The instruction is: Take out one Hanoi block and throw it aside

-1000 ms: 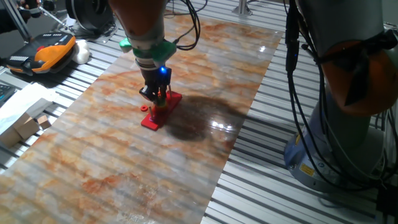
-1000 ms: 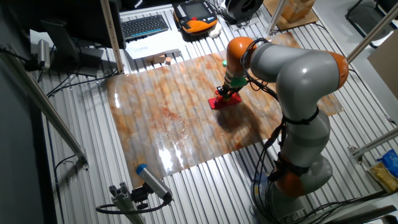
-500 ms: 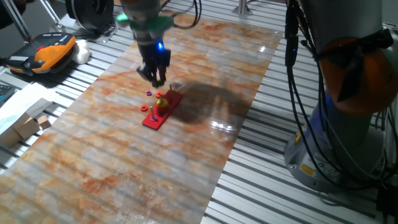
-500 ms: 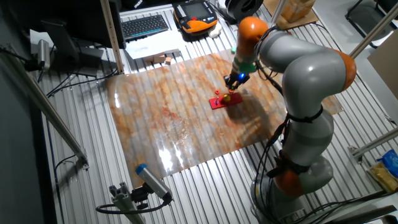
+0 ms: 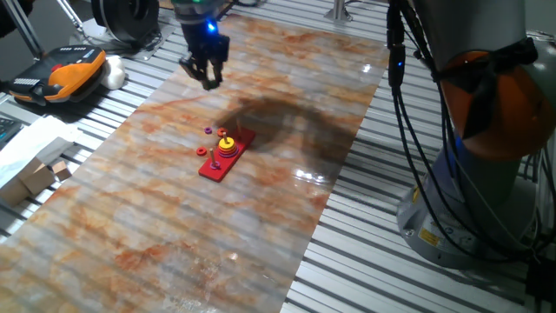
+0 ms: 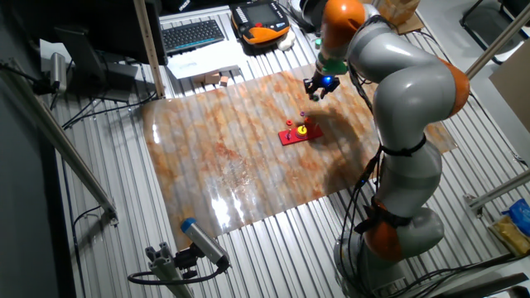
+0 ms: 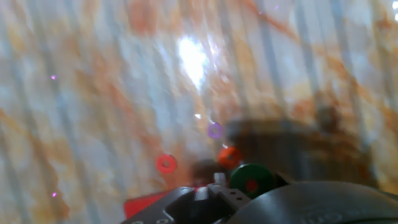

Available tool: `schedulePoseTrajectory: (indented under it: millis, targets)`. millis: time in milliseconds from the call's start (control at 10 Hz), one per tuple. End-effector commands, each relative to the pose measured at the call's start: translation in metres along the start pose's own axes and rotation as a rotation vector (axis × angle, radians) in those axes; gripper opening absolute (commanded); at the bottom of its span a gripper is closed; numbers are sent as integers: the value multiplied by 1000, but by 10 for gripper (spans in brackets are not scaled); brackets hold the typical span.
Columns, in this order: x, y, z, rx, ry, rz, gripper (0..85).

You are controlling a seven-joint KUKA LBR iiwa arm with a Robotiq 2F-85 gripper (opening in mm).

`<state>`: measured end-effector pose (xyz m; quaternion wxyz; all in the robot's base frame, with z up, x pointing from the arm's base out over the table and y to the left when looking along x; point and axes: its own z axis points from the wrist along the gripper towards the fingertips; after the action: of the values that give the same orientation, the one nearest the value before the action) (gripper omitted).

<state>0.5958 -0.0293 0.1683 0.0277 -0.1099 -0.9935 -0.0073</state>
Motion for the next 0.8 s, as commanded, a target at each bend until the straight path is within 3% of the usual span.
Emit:
schedulePoseTrajectory:
  millis: [0,200,300,400,500,700]
  targets:
    - [1,1,-1,-9,5,6,510]
    - [4,4,-1,-14,11,3,510]
    - [11,10,-1,-8,28,-16,340]
    - [21,16,-3,-12,64,-46,340]
    - [35,20,-7,-19,83,-67,170]
    - [71,33,-15,6,64,-67,170]
